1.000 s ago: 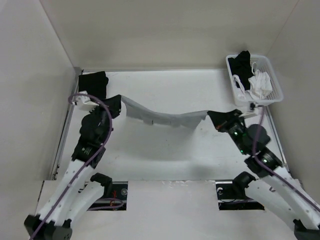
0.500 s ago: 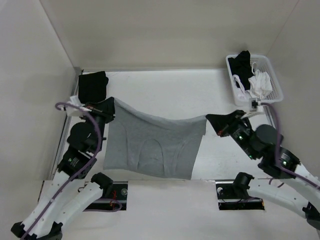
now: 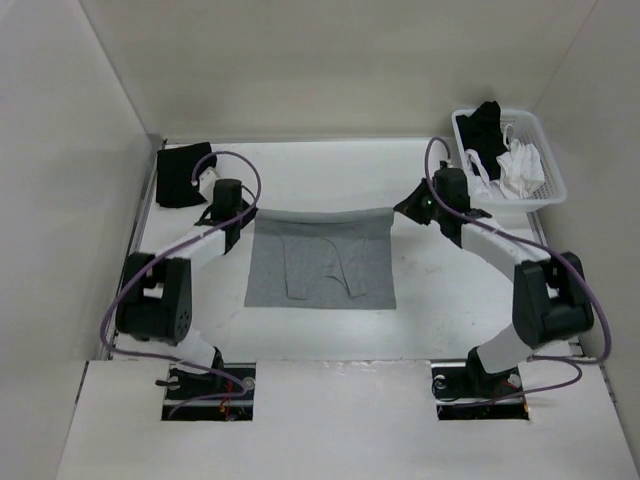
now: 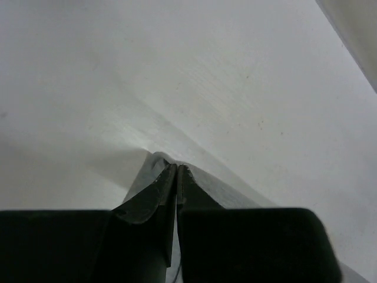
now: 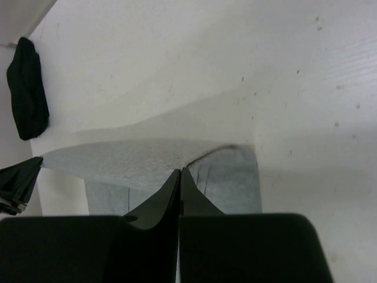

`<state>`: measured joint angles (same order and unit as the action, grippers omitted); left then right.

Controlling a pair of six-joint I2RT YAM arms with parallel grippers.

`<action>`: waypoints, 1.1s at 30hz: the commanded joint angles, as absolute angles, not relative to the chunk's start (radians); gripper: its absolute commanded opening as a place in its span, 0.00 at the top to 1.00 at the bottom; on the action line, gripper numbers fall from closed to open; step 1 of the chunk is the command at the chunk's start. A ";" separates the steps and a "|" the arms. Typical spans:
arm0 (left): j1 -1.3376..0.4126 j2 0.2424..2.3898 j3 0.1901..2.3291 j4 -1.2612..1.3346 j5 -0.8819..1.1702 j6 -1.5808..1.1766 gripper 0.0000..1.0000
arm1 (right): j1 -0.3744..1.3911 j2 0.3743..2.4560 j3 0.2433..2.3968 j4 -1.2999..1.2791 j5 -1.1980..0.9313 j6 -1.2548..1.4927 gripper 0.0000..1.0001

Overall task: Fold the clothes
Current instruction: Fold the tank top

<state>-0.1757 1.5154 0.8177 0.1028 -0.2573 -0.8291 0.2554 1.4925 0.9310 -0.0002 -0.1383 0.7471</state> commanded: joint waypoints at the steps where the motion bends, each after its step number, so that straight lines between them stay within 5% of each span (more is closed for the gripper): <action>1: -0.154 1.609 1.009 0.256 -0.160 -0.864 0.99 | 0.206 1.574 1.077 0.152 -0.236 0.756 0.99; 6: -0.160 1.614 1.037 0.255 -0.152 -0.859 0.99 | 0.203 1.550 1.057 0.149 -0.222 0.738 0.99; 17: -0.168 1.263 0.510 0.390 -0.155 -0.919 0.98 | 0.312 1.201 0.574 0.261 -0.123 0.795 0.99; 33: -0.120 0.825 0.238 0.241 -0.058 -0.888 0.98 | 0.513 0.805 0.272 0.026 -0.003 0.888 0.99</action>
